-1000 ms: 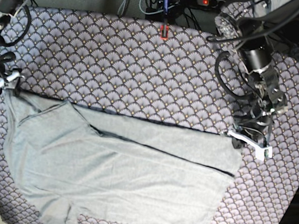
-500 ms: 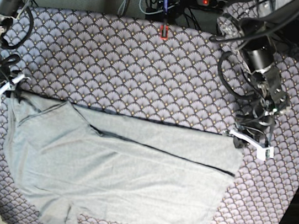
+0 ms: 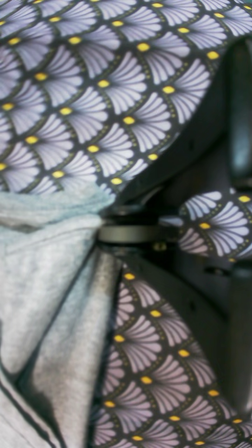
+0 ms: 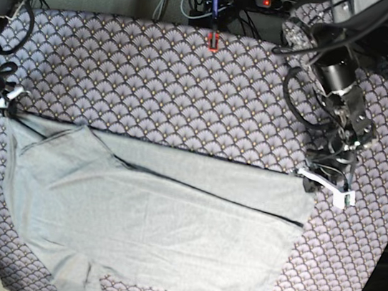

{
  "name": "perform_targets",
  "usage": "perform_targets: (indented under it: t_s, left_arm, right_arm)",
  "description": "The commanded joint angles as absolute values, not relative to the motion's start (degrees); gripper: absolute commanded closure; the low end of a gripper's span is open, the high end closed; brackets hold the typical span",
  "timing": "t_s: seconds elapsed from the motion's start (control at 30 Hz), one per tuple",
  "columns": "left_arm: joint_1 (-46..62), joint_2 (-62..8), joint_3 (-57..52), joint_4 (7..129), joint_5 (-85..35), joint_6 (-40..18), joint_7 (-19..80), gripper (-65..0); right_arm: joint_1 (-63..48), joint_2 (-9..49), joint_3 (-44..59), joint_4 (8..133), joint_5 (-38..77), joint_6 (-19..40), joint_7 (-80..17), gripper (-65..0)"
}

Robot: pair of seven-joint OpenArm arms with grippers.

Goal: Fold the T-shirt properly
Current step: 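Pull the folded edge back toward the robot with both grippers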

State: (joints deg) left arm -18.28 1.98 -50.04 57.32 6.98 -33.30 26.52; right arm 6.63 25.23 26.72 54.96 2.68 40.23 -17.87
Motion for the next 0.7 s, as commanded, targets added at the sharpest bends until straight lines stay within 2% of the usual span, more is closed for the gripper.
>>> perform_targets:
  t_s: [0.0,0.33,0.67]
  left_arm:
    - [-18.7,0.8,-50.1,59.6,7.0,-32.8,27.4,0.0]
    - [-13.6,1.0,-50.0,73.4,7.0,-32.9,35.6,0.0]
    - [-4.2,1.9,-48.0,86.0,6.8,-33.0,40.5,0.0]
  right_arm:
    - [6.7,26.7,27.2,55.9,2.4,40.0,-18.2,-0.3]
    - [4.0,27.2,27.4,56.7,2.4,40.0,-18.3,-0.3]
    - [-8.7,24.9,30.3,69.8,2.9,40.0,-18.3,-0.3]
